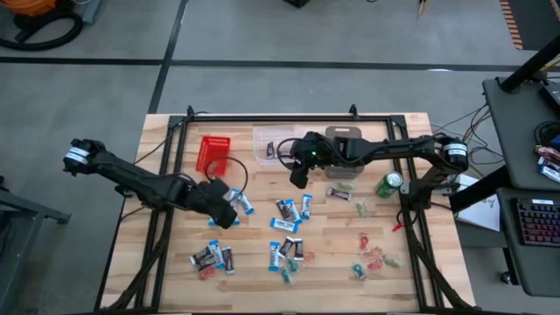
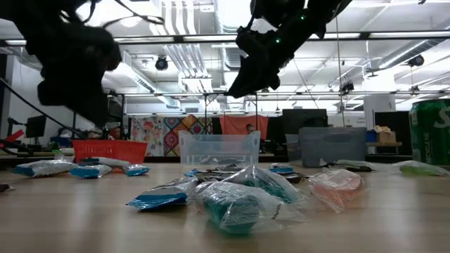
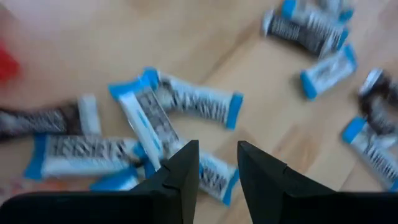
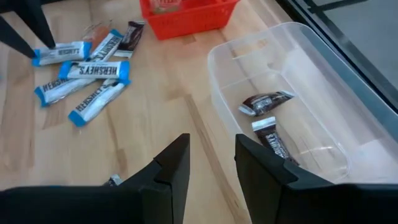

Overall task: Sort candy
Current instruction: Put the white chocolate bar into the black bin

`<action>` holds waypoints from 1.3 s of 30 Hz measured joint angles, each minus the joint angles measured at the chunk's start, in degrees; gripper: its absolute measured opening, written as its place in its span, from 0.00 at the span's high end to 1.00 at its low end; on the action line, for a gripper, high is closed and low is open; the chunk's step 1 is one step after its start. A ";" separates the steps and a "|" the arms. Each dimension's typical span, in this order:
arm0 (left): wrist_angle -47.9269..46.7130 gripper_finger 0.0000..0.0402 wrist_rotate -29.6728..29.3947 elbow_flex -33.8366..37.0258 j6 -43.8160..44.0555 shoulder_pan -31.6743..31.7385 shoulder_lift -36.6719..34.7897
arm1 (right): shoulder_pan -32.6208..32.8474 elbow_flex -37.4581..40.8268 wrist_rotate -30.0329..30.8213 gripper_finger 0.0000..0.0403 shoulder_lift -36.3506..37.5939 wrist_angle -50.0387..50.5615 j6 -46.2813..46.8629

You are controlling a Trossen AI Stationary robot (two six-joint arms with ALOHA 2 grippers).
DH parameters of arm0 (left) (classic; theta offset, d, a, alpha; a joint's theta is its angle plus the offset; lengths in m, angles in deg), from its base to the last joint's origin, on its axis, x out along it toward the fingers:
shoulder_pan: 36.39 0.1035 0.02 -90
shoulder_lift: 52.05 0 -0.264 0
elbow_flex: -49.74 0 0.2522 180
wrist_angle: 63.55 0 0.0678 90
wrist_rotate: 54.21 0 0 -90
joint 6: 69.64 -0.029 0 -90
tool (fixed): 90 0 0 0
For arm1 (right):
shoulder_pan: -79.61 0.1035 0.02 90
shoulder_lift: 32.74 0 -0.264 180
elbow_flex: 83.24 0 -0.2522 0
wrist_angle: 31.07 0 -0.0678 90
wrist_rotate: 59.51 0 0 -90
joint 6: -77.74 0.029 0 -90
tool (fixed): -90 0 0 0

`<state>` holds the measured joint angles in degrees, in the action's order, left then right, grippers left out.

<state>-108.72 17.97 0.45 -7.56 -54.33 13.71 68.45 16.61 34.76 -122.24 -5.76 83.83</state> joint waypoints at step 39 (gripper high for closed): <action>-20.25 0.52 4.97 -8.61 14.13 -3.71 23.06 | 0.44 0.07 -0.03 0.69 -0.13 0.38 -0.31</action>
<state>-128.97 22.95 -8.16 6.57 -58.03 36.77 68.89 16.67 34.73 -122.37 -5.38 83.52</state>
